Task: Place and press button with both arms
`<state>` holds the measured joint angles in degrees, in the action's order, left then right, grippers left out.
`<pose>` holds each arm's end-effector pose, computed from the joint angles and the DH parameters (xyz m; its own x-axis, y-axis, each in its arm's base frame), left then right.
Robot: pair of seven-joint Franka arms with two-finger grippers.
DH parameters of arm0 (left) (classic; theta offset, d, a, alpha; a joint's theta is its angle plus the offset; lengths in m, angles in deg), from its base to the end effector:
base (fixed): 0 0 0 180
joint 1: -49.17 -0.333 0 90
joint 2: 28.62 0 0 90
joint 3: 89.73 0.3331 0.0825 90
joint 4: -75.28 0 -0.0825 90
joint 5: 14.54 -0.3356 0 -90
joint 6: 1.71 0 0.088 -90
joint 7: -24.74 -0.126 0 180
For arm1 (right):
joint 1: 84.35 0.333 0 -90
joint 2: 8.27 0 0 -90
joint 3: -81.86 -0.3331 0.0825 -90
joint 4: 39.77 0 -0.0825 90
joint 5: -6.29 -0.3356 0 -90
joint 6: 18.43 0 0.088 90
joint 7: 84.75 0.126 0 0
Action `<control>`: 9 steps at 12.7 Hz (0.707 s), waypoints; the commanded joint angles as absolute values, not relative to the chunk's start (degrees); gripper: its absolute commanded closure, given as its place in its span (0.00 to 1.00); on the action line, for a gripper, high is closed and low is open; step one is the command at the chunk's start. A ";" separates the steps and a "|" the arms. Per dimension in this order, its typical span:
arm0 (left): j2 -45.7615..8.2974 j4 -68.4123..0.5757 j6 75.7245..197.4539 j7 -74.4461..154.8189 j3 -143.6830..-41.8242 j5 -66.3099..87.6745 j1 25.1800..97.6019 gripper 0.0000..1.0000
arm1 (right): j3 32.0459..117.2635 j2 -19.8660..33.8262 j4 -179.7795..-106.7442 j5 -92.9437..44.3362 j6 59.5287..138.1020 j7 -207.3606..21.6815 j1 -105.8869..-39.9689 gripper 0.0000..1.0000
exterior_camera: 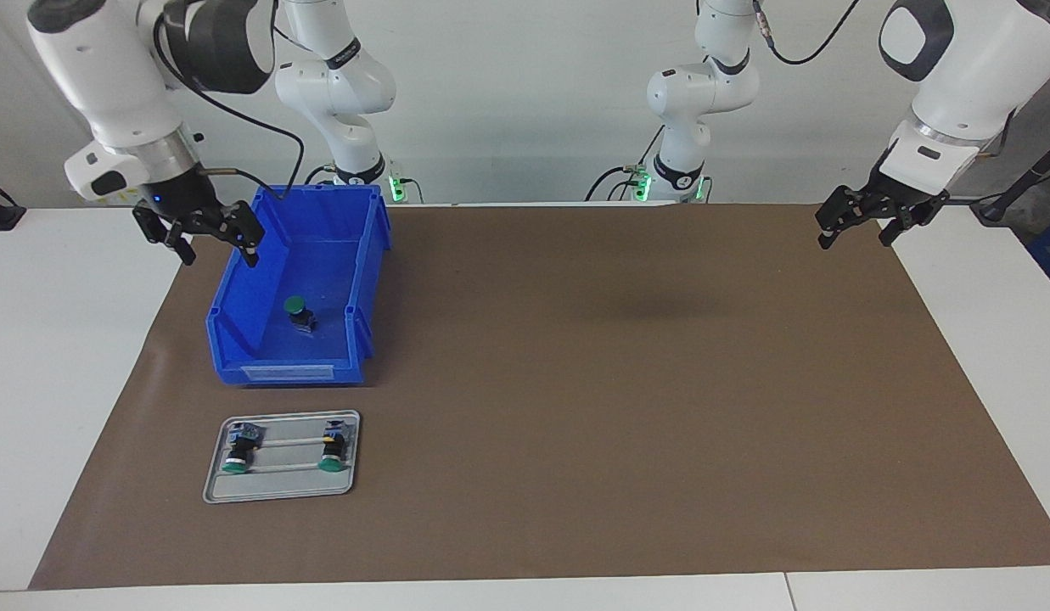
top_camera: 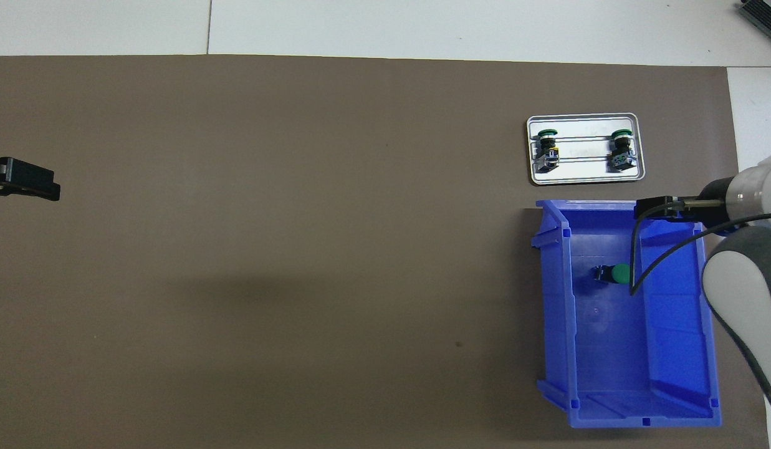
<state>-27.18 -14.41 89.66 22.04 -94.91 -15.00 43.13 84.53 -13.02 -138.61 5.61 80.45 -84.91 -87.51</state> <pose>0.5164 0.0094 0.6142 0.9995 -0.0323 0.0040 -0.0322 -0.9995 -0.0060 0.4910 -0.0498 0.6119 0.9914 -0.1004 0.0834 -0.0995 -0.9949 -0.0155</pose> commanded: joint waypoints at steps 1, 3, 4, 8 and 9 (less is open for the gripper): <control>-28.97 -16.39 89.79 22.11 -95.18 -15.42 42.76 0.00 | 84.05 -12.32 -129.98 6.37 70.46 -84.49 -88.22 0.00; -28.97 -16.39 89.70 22.11 -95.18 -15.42 42.76 0.00 | 83.61 -13.19 -131.52 9.09 68.85 -84.32 -87.35 0.00; -28.97 -16.39 89.79 22.11 -95.18 -15.42 42.76 0.00 | 83.44 -14.59 -134.14 9.01 69.63 -82.75 -86.99 0.00; -28.97 -16.39 89.70 22.11 -95.18 -15.42 42.76 0.00 | 83.00 -17.85 -141.20 9.54 74.82 -81.15 -84.54 0.00; -28.97 -16.39 89.79 22.11 -95.18 -15.42 42.76 0.00 | 82.91 -17.94 -141.20 9.71 74.30 -80.63 -83.57 0.00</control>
<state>-27.18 -14.42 89.66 22.04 -94.91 -15.00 43.13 83.35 -15.55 -138.51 8.24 73.07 -82.30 -84.93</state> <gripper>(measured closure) 0.000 0.000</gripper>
